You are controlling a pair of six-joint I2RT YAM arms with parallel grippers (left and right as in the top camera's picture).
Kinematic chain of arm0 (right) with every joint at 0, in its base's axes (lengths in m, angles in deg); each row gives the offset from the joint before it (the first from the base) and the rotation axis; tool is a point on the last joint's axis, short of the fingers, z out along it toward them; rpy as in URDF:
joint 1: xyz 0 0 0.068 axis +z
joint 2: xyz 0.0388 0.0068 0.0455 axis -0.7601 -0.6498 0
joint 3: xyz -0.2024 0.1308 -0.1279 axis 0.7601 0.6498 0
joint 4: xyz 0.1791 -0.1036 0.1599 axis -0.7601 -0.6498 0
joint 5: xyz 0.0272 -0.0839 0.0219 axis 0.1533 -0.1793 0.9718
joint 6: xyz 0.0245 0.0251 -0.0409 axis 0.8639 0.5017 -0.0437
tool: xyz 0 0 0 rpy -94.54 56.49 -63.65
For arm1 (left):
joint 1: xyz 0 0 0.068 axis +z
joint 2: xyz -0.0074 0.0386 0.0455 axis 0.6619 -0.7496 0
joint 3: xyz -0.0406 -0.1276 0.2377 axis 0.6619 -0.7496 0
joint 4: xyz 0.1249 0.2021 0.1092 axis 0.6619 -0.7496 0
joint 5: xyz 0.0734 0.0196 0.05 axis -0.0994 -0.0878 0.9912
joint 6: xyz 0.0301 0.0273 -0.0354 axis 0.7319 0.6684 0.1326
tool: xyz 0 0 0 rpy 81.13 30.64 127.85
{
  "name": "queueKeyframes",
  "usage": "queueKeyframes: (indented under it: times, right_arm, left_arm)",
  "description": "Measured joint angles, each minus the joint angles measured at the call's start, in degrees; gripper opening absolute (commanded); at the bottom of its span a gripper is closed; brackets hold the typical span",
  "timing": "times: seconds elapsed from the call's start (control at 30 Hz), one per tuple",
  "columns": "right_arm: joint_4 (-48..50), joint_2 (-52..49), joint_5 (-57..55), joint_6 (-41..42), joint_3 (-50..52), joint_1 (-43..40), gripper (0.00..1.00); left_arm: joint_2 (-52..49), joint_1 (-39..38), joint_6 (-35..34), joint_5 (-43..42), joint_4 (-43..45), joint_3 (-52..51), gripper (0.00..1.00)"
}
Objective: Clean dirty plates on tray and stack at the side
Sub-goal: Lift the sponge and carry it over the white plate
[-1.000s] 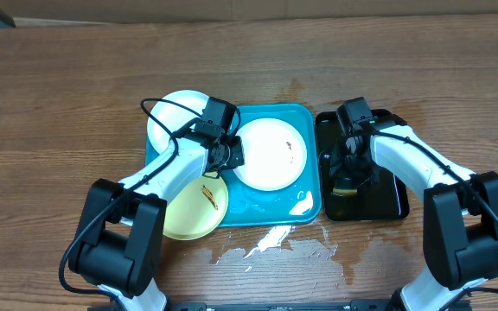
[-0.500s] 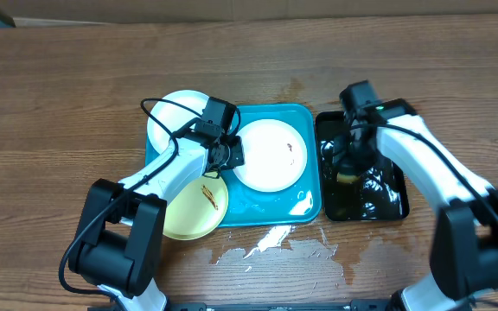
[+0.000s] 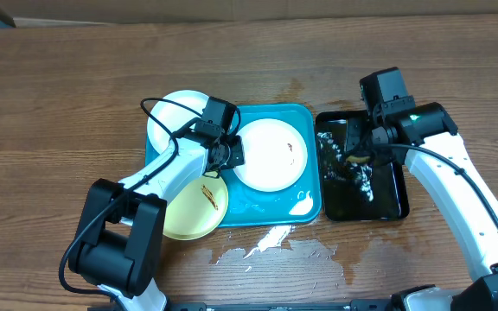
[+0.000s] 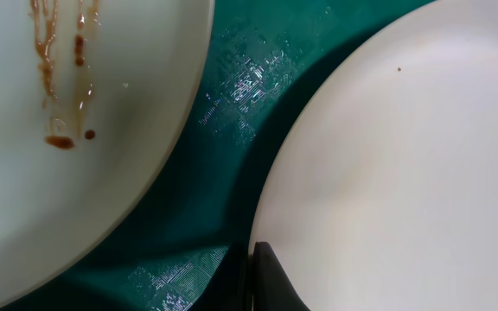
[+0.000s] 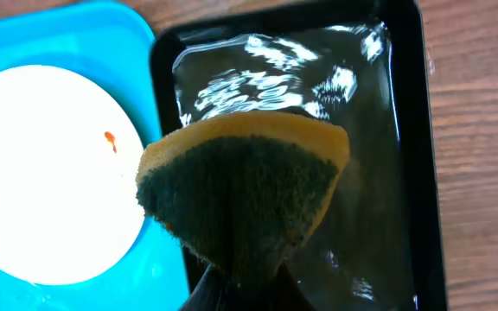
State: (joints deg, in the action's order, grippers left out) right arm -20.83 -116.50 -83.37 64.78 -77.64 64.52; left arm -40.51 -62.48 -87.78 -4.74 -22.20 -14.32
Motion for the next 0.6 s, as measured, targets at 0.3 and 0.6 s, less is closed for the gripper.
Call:
queueKeyframes:
  times: [0.3, 0.6]
  right_arm:
    - [4.28, 0.00, -2.21, 1.62, 1.53, -0.92, 0.04]
    - [3.85, 0.00, -2.14, 2.23, 2.69, -1.46, 0.04]
  left_arm:
    - [0.00, 0.00, -3.32, 0.22, -0.09, 0.00, 0.04]
    - [0.00, 0.00, -10.19, 2.32, -0.57, 0.00, 0.04]
